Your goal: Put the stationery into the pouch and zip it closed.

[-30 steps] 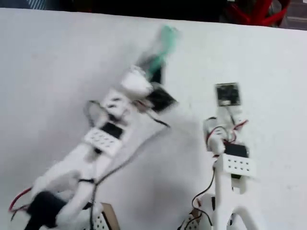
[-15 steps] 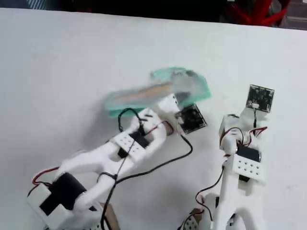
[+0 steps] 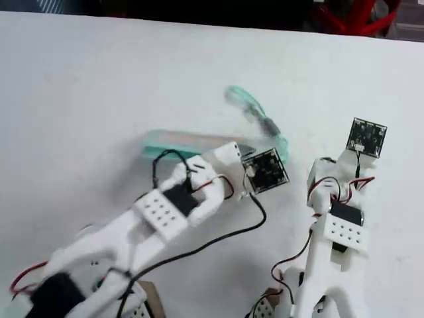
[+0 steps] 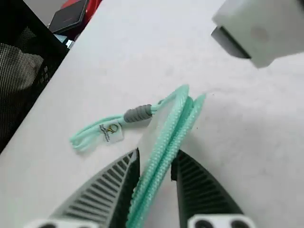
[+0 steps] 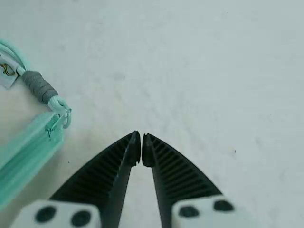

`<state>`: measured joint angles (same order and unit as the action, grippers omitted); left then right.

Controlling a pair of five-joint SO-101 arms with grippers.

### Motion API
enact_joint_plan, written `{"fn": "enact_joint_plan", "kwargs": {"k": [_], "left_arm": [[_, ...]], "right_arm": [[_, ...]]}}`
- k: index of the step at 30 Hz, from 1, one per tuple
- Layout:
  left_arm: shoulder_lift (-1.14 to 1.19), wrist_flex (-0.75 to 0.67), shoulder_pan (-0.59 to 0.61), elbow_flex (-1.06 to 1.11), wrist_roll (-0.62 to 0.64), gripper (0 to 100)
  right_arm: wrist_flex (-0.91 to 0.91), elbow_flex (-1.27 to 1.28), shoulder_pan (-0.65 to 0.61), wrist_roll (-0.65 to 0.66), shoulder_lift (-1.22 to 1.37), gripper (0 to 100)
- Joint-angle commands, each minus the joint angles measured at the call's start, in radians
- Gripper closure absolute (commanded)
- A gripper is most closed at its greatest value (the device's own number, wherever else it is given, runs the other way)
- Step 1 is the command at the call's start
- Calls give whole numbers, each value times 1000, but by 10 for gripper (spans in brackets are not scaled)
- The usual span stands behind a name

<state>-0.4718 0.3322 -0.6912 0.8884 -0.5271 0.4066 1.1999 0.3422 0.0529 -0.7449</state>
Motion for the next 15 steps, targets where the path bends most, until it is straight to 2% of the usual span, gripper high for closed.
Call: {"fn": "enact_joint_plan", "kwargs": {"k": [1, 7, 15], "left_arm": [[-226, 163, -45, -28, 18, 772], [-412, 466, 2, -181, 86, 754], [-515, 546, 154, -287, 74, 756]], "right_arm": [[-28, 5, 10, -6, -5, 981], [-59, 20, 8, -5, -5, 981], [-59, 21, 10, -5, -5, 981]]}}
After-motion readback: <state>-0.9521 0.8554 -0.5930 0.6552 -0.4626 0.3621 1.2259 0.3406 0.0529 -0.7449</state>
